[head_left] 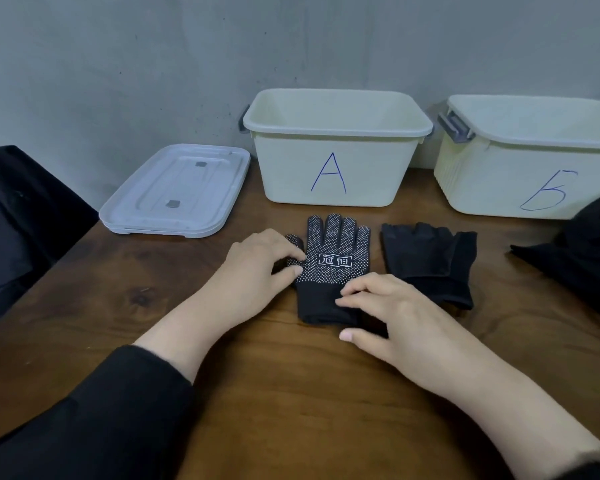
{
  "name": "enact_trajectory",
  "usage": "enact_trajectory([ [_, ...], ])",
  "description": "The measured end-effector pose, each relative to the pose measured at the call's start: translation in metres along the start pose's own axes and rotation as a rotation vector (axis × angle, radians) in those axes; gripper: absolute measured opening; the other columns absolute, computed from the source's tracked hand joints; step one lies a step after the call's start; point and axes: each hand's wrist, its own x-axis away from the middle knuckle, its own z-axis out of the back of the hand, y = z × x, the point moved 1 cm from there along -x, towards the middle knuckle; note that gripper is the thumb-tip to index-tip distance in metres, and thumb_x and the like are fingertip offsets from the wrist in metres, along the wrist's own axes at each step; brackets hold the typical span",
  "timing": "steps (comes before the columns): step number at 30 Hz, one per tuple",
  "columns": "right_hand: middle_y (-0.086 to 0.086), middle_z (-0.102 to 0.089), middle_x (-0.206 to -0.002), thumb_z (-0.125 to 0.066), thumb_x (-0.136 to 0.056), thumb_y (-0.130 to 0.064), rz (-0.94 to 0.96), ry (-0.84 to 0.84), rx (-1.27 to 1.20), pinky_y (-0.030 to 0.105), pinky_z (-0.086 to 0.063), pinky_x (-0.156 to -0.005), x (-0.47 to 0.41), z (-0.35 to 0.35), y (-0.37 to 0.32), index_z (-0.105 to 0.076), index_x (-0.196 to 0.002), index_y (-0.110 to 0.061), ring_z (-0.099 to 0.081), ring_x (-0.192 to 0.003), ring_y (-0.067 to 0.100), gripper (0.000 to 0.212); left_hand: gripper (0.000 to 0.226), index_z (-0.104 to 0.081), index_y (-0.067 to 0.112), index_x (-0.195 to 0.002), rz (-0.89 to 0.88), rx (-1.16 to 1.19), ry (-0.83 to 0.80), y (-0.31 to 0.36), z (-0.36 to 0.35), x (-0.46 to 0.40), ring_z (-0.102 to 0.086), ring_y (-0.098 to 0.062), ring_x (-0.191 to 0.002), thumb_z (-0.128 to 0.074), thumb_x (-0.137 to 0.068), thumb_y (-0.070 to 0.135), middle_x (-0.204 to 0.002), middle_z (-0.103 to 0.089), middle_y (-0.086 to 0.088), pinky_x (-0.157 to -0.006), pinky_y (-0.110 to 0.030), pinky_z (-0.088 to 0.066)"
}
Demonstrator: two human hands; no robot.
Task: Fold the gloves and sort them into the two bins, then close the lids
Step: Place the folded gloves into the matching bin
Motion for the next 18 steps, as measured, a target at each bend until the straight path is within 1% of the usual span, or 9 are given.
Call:
enact_trajectory([
  [2, -0.025, -0.053, -0.128, -0.064, -0.095, -0.043, -0.012, 0.038, 0.025, 0.017, -0.034, -0.106, -0.002, -0.001, 0.000, -0.066, -0.131, -0.031, -0.043, -0.120, -0.006, 0.038, 0.025, -0.069, 0.032, -0.120, -0.023, -0.059, -0.037, -0.001, 0.000, 0.004, -0.051, -0.013, -0.113, -0.066, -0.095, 0.033, -0.119, -0.057, 0.012, -0.102, -0.042, -0.035],
  [5, -0.017, -0.062, -0.114, -0.066, -0.095, -0.034, 0.000, 0.122, 0.073, 0.030, -0.050, -0.094, -0.006, -0.007, -0.004, -0.074, -0.114, -0.026, -0.055, -0.106, 0.005, 0.023, 0.018, -0.070, 0.034, -0.111, -0.078, -0.012, 0.011, 0.001, 0.005, 0.004, -0.052, -0.011, -0.109, -0.066, -0.094, 0.035, -0.113, -0.057, 0.015, -0.102, -0.047, -0.039],
  [6, -0.015, -0.063, -0.107, -0.063, -0.095, -0.032, 0.003, 0.144, 0.083, 0.035, -0.053, -0.088, -0.007, -0.008, -0.006, -0.075, -0.108, -0.025, -0.058, -0.099, 0.008, 0.019, 0.016, -0.071, 0.035, -0.107, -0.128, 0.024, 0.014, 0.004, 0.007, 0.005, -0.053, -0.008, -0.107, -0.064, -0.093, 0.040, -0.110, -0.056, 0.018, -0.101, -0.044, -0.040],
  [8, -0.012, -0.062, -0.099, -0.056, -0.095, -0.032, -0.021, 0.165, 0.081, 0.038, -0.053, -0.081, -0.010, -0.010, -0.008, -0.073, -0.102, -0.023, -0.057, -0.091, 0.011, 0.021, 0.029, -0.072, 0.037, -0.105, -0.219, 0.066, -0.061, 0.011, 0.010, 0.008, -0.051, -0.004, -0.106, -0.057, -0.088, 0.056, -0.107, -0.056, 0.020, -0.101, -0.035, -0.037],
  [12, -0.014, -0.062, -0.093, -0.051, -0.094, -0.035, -0.067, 0.238, 0.029, 0.035, -0.052, -0.082, -0.007, -0.006, -0.010, -0.070, -0.102, -0.022, -0.054, -0.088, 0.006, 0.024, 0.054, -0.066, 0.042, -0.115, -0.310, -0.069, -0.268, 0.022, 0.007, 0.013, -0.040, 0.002, -0.113, -0.055, -0.075, 0.076, -0.112, -0.050, 0.022, -0.103, -0.023, -0.023],
  [14, -0.017, -0.060, -0.095, -0.050, -0.094, -0.038, -0.084, 0.237, -0.013, 0.032, -0.051, -0.085, -0.005, -0.003, -0.010, -0.069, -0.104, -0.024, -0.053, -0.091, 0.003, 0.025, 0.038, -0.067, 0.042, -0.106, -0.338, -0.109, -0.250, 0.023, 0.006, 0.013, -0.042, 0.000, -0.108, -0.057, -0.080, 0.068, -0.108, -0.051, 0.021, -0.099, -0.027, -0.027],
  [16, -0.021, -0.058, -0.107, -0.049, -0.095, -0.046, -0.074, 0.182, -0.040, 0.030, -0.045, -0.096, -0.003, 0.000, -0.011, -0.066, -0.111, -0.029, -0.051, -0.102, 0.001, 0.029, 0.009, -0.067, 0.040, -0.095, -0.344, -0.090, -0.199, 0.025, 0.009, 0.012, -0.048, -0.004, -0.102, -0.062, -0.090, 0.046, -0.102, -0.056, 0.019, -0.091, -0.031, -0.033],
  [17, -0.023, -0.056, -0.113, -0.049, -0.095, -0.053, -0.064, 0.141, -0.030, 0.029, -0.040, -0.102, -0.003, 0.001, -0.012, -0.063, -0.117, -0.032, -0.049, -0.108, -0.001, 0.033, 0.004, -0.067, 0.040, -0.092, -0.336, -0.077, -0.183, 0.025, 0.010, 0.013, -0.050, -0.004, -0.100, -0.064, -0.092, 0.037, -0.100, -0.059, 0.019, -0.089, -0.030, -0.033],
  [18, -0.025, -0.054, -0.118, -0.050, -0.093, -0.060, -0.060, 0.104, -0.005, 0.027, -0.034, -0.108, -0.003, 0.002, -0.012, -0.059, -0.124, -0.036, -0.046, -0.114, -0.002, 0.040, 0.008, -0.067, 0.039, -0.091, -0.320, -0.059, -0.173, 0.026, 0.011, 0.013, -0.052, -0.004, -0.098, -0.065, -0.093, 0.032, -0.097, -0.061, 0.019, -0.089, -0.028, -0.033],
])
